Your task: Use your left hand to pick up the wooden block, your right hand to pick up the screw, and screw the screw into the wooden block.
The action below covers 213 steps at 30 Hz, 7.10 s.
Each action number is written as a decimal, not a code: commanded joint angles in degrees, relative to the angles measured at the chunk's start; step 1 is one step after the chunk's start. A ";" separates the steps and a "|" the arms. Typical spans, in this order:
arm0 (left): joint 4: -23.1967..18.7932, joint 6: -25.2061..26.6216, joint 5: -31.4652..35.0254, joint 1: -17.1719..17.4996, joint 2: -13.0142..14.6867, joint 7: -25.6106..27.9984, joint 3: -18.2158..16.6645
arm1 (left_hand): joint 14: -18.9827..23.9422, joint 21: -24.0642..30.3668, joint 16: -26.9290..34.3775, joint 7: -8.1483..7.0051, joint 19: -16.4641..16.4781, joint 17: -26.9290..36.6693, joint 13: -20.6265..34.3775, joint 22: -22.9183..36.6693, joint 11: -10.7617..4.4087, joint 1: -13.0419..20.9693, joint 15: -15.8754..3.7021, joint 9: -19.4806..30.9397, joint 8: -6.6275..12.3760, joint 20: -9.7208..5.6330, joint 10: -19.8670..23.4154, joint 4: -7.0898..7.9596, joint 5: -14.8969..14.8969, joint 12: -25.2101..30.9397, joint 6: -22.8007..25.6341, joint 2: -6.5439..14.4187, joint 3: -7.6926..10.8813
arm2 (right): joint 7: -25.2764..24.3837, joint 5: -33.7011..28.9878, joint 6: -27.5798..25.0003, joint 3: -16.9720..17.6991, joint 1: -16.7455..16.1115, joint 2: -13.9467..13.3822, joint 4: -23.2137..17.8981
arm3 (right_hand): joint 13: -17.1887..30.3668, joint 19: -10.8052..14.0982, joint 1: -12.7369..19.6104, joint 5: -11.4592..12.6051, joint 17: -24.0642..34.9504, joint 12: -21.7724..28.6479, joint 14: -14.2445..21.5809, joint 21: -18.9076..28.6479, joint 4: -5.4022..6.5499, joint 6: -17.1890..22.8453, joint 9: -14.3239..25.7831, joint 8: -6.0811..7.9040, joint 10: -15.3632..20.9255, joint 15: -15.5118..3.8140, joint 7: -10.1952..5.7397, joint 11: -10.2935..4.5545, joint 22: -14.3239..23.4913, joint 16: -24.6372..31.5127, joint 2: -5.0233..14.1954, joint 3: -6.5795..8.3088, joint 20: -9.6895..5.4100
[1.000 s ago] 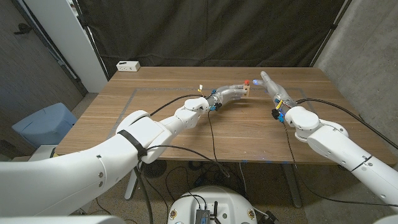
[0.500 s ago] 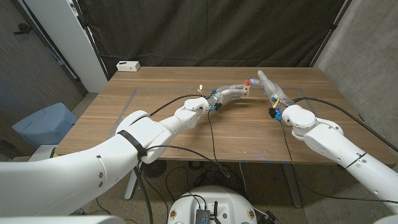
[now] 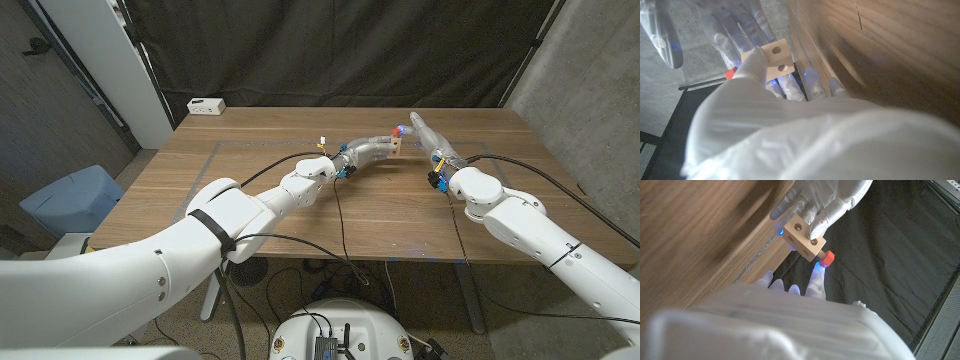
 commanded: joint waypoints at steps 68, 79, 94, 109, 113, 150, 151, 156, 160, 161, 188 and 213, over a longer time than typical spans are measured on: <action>0.13 1.41 0.18 -0.20 -0.33 0.72 0.38 | 0.39 0.42 0.20 1.89 0.37 0.20 0.11 0.31 0.19 -0.21 -3.02 0.27 0.70 -0.20 0.60 0.23 0.15 0.20 2.76 0.47 0.04 | -1.64 0.16 -2.09 1.09 -3.58 -1.93 -4.59 | -0.01 -0.28 -0.64 0.40 0.06 0.12 -8.47 0.15 0.14 0.94 0.03 0.57 -3.70 0.28 -0.59 0.09 0.00 0.31 1.65 0.35 0.19; 0.17 1.92 0.20 -0.32 -0.36 0.90 0.52 | 0.41 0.41 0.23 1.92 0.37 0.22 0.12 0.31 0.19 -0.18 -3.14 0.27 0.62 -0.10 0.61 0.22 0.15 0.20 2.58 0.50 0.03 | -2.21 0.10 -2.52 1.01 -3.71 -1.67 -4.91 | -0.01 -0.18 -0.60 0.42 0.03 0.16 -8.35 0.19 0.09 1.11 0.03 0.60 -3.58 0.26 -0.61 -0.02 0.00 0.35 1.66 0.44 0.10; 0.24 2.90 0.20 -0.55 -0.42 1.57 0.64 | 0.43 0.44 0.24 1.94 0.43 0.21 0.13 0.31 0.19 -0.13 -3.20 0.27 0.68 -0.19 0.69 0.20 0.15 0.23 2.73 0.50 0.04 | -2.28 -0.16 -3.31 0.60 -3.82 -1.87 -5.67 | -0.01 -0.14 -0.54 0.45 0.01 0.21 -8.29 0.20 0.04 1.25 0.03 0.61 -3.39 0.23 -0.61 -0.04 0.00 0.35 1.67 0.55 0.03; 0.33 4.34 0.30 -1.16 -0.58 2.50 0.98 | 0.44 0.43 0.26 1.94 0.42 0.23 0.13 0.31 0.18 -0.15 -3.18 0.28 0.67 -0.07 0.84 0.24 0.14 0.27 2.71 0.56 0.05 | -2.21 -0.32 -3.06 0.15 -3.83 -1.55 -5.50 | -0.01 -0.06 -0.50 0.47 0.00 0.25 -8.17 0.22 0.01 1.47 0.03 0.65 -3.22 0.05 -0.55 -0.04 -0.01 0.39 1.69 0.65 0.05; 0.34 4.63 0.32 -1.29 -0.66 2.72 1.11 | 0.45 0.43 0.25 1.92 0.43 0.20 0.14 0.31 0.18 -0.07 -3.16 0.28 0.70 -0.07 0.81 0.18 0.14 0.25 2.80 0.49 0.04 | -2.19 -0.43 -3.09 0.08 -3.78 -1.58 -5.48 | -0.01 -0.04 -0.48 0.47 0.00 0.24 -8.13 0.23 0.01 1.58 0.04 0.68 -3.20 0.03 -0.61 -0.08 -0.01 0.40 1.69 0.68 0.06; 0.25 3.22 0.37 -0.99 -0.70 1.98 1.45 | 0.45 0.41 0.27 1.88 0.43 0.21 0.15 0.31 0.18 -0.05 -3.17 0.28 0.72 -0.13 0.89 0.19 0.07 0.24 2.89 0.41 -0.04 | -3.68 1.10 -3.30 4.42 -7.22 -3.97 -7.23 | -0.01 0.07 -0.43 0.50 -0.02 0.27 -8.07 0.23 -0.05 1.80 0.04 0.60 -2.89 0.21 -0.31 0.22 -0.01 0.38 1.62 0.86 0.13; 0.24 3.12 0.37 -0.97 -0.69 1.93 1.44 | 0.42 0.42 0.26 1.95 0.44 0.22 0.15 0.31 0.19 -0.07 -3.22 0.28 0.69 -0.13 0.86 0.23 0.08 0.23 2.81 0.47 -0.02 | -3.68 1.17 -3.30 4.47 -7.15 -3.92 -7.09 | -0.01 0.07 -0.43 0.49 -0.02 0.24 -8.10 0.23 -0.06 1.69 0.04 0.55 -2.93 0.27 -0.24 0.25 -0.01 0.37 1.60 0.86 0.16; 0.20 2.54 0.40 -0.79 -0.61 1.44 1.40 | 0.44 0.41 0.28 1.93 0.42 0.22 0.15 0.31 0.18 -0.12 -3.26 0.28 0.67 -0.22 0.84 0.24 0.06 0.22 2.77 0.41 -0.07 | -3.31 1.48 -3.22 4.48 -6.49 -3.65 -6.18 | 0.00 0.06 -0.44 0.49 -0.02 0.18 -8.13 0.22 -0.07 1.27 0.05 0.38 -3.06 0.30 -0.21 0.26 -0.01 0.36 1.54 0.85 0.25; 0.17 2.23 0.46 -0.69 -0.58 1.18 1.38 | 0.44 0.40 0.28 1.92 0.41 0.22 0.15 0.31 0.18 -0.08 -3.24 0.28 0.69 -0.22 0.82 0.22 0.05 0.21 2.83 0.39 -0.08 | -2.76 1.54 -2.92 4.28 -5.90 -3.57 -5.34 | 0.00 0.03 -0.45 0.47 -0.02 0.12 -8.18 0.20 -0.09 0.71 0.05 0.19 -3.23 0.28 -0.11 0.53 -0.01 0.33 1.43 0.83 0.34; 0.17 2.23 0.47 -0.69 -0.58 1.18 1.38 | 0.43 0.40 0.28 1.93 0.40 0.23 0.15 0.31 0.18 -0.11 -3.21 0.28 0.69 -0.19 0.82 0.25 0.05 0.21 2.82 0.43 -0.08 | -2.76 1.54 -2.91 4.28 -5.90 -3.58 -5.33 | 0.00 0.04 -0.45 0.47 -0.02 0.13 -8.16 0.21 -0.09 0.66 0.05 0.18 -3.20 0.30 -0.12 0.54 -0.01 0.34 1.42 0.83 0.35; 0.22 2.89 0.54 -0.88 -0.52 1.38 1.31 | 0.33 0.41 0.24 1.93 0.42 0.23 0.16 0.31 0.18 -0.08 -3.14 0.28 0.64 -0.17 0.91 0.27 0.06 0.23 2.71 0.51 -0.04 | -0.06 1.41 -2.18 1.93 -1.54 -2.41 -1.57 | 0.01 -0.26 -0.59 0.42 0.01 -0.03 -8.36 0.09 -0.10 -0.93 0.05 -0.09 -3.66 0.50 -0.58 0.76 -0.01 0.27 1.11 0.76 0.69; 0.37 5.78 0.59 -1.66 -0.71 3.38 1.76 | 0.45 0.41 0.28 1.93 0.42 0.22 0.17 0.31 0.19 -0.08 -3.17 0.29 0.73 -0.19 0.82 0.26 0.08 0.18 2.95 0.50 -0.05 | 1.30 0.58 -1.37 -0.22 0.81 -1.29 0.37 | 0.00 -0.48 -0.81 0.41 0.05 -0.01 -8.56 0.05 0.01 -0.53 0.03 0.28 -3.83 0.56 -0.84 0.63 0.00 0.24 1.07 0.71 0.80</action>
